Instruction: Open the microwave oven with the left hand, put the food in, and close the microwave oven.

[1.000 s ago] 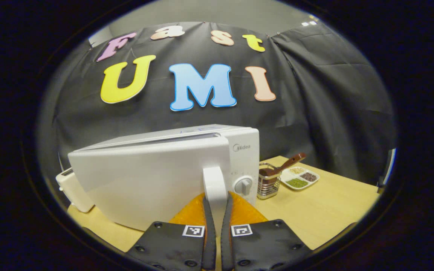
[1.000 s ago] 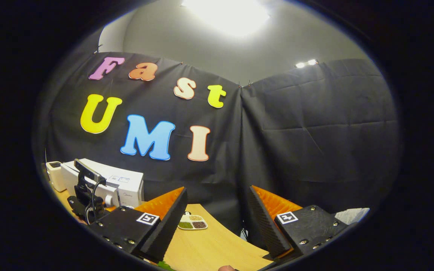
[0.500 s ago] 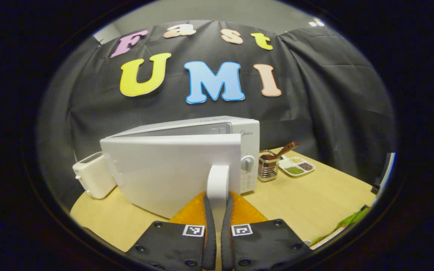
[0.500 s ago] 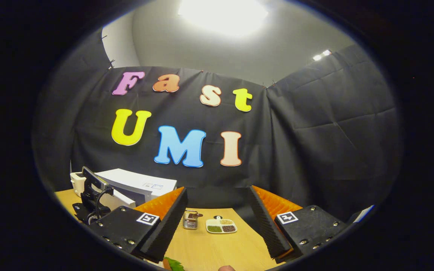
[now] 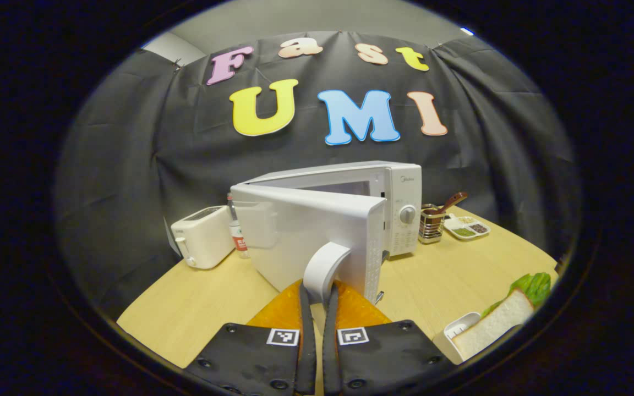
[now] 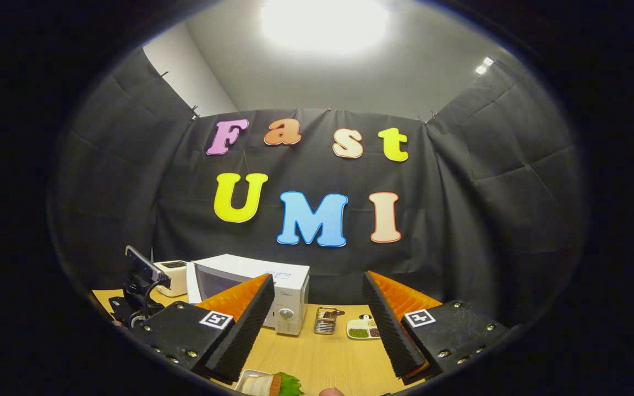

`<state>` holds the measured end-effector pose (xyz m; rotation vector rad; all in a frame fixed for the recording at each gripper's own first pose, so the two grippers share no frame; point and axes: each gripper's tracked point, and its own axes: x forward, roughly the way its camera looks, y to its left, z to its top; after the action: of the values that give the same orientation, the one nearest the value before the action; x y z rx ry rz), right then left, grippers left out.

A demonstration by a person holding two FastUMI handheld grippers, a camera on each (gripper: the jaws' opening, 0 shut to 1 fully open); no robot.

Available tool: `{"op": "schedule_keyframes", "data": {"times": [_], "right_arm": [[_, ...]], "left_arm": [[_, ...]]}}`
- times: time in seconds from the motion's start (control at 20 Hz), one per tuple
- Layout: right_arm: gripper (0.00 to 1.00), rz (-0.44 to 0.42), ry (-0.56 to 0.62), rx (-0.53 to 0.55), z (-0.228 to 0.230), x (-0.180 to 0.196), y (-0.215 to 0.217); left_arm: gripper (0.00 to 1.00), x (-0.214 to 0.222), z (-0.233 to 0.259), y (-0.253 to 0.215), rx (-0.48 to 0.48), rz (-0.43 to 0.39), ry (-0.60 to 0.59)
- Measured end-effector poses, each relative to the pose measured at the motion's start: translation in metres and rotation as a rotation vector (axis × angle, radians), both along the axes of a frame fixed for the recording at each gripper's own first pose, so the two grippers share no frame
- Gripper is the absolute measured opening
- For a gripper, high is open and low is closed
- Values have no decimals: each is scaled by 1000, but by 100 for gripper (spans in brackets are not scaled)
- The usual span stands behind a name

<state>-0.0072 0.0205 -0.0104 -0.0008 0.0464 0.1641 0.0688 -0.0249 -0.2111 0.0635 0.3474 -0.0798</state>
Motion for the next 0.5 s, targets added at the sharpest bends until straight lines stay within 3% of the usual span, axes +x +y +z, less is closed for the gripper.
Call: {"op": "schedule_keyframes", "data": {"times": [0.3, 0.5], "right_arm": [[97, 51, -19, 8, 10, -5, 44], [97, 56, 10, 44, 10, -8, 83]], "left_arm": [[11, -19, -3, 46, -5, 35, -7], [11, -29, -5, 73, -19, -8, 3]]}}
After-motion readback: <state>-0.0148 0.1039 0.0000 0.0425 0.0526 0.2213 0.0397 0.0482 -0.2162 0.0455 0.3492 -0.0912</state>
